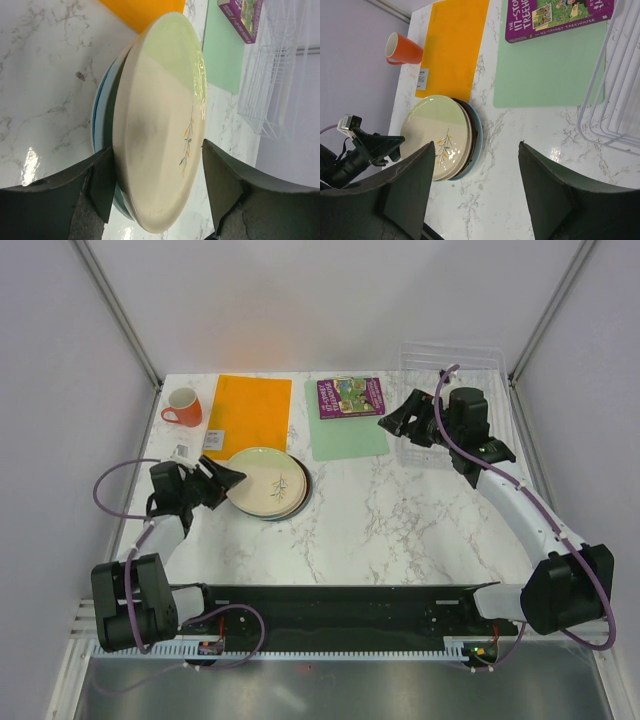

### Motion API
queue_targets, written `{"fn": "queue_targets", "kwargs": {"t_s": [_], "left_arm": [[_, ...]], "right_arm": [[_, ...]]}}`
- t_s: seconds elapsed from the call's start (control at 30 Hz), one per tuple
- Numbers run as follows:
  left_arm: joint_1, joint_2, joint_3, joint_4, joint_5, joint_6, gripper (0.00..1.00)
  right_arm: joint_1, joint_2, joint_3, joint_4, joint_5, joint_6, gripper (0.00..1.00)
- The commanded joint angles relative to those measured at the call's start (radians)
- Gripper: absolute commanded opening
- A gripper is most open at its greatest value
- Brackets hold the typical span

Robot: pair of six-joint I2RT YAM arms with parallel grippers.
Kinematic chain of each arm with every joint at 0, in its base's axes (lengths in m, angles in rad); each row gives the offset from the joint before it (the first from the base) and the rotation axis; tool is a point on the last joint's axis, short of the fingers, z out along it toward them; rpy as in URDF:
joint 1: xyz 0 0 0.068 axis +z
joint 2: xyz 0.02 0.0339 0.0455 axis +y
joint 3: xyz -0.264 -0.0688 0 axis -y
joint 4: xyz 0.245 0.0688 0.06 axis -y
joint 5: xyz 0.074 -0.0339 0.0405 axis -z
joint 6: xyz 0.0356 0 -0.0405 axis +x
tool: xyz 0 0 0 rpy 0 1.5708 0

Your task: Unload the plates from the dish rack

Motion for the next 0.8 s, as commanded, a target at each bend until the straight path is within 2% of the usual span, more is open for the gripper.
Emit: {"fn": "queue_targets", "kwargs": {"t_s": [0.0, 0.03, 0.07, 0.2, 0.23, 0.37, 0.4, 0.6, 0.7, 0.77], "left_arm": [[-0.009, -0.062, 0.104, -0.147, -0.109, 0.109, 0.73], [-0.017, -0.078, 0.119, -0.162, -0.121, 0.116, 0.74], [-0.026, -0.085, 0.141, -0.24, -0.159, 0.144, 0.83], [-0.058, -0.119, 0.257, -0.376, -0.244, 0.2, 0.86], [-0.069, -0.136, 0.28, -0.402, -0.259, 0.214, 0.96], [-0.093, -0.2, 0.388, -0.508, -0.316, 0.293, 0.97], [-0.106, -0.213, 0.431, -0.544, -0.328, 0.307, 1.0], [-0.176, -0.291, 0.567, -0.635, -0.404, 0.43, 1.0], [-0.256, -0.297, 0.606, -0.663, -0.429, 0.502, 1.0], [-0.358, -0.299, 0.61, -0.669, -0.507, 0.563, 1.0]], "right_arm": [[-0.003, 0.006, 0.006, 0.032, -0.013, -0.016, 0.75], [-0.005, 0.004, 0.008, 0.029, -0.007, -0.021, 0.75], [-0.003, 0.004, 0.008, 0.023, -0.004, -0.035, 0.75], [-0.005, 0.012, 0.037, -0.055, 0.054, -0.104, 0.75], [-0.005, 0.013, 0.041, -0.07, 0.071, -0.124, 0.74], [-0.002, 0.006, 0.06, -0.144, 0.198, -0.228, 0.75], [-0.003, 0.003, 0.061, -0.167, 0.224, -0.266, 0.74], [-0.003, -0.039, 0.031, -0.212, 0.356, -0.355, 0.75], [-0.002, -0.065, 0.0, -0.215, 0.388, -0.386, 0.75], [-0.002, -0.086, -0.014, -0.213, 0.422, -0.414, 0.75]]}}
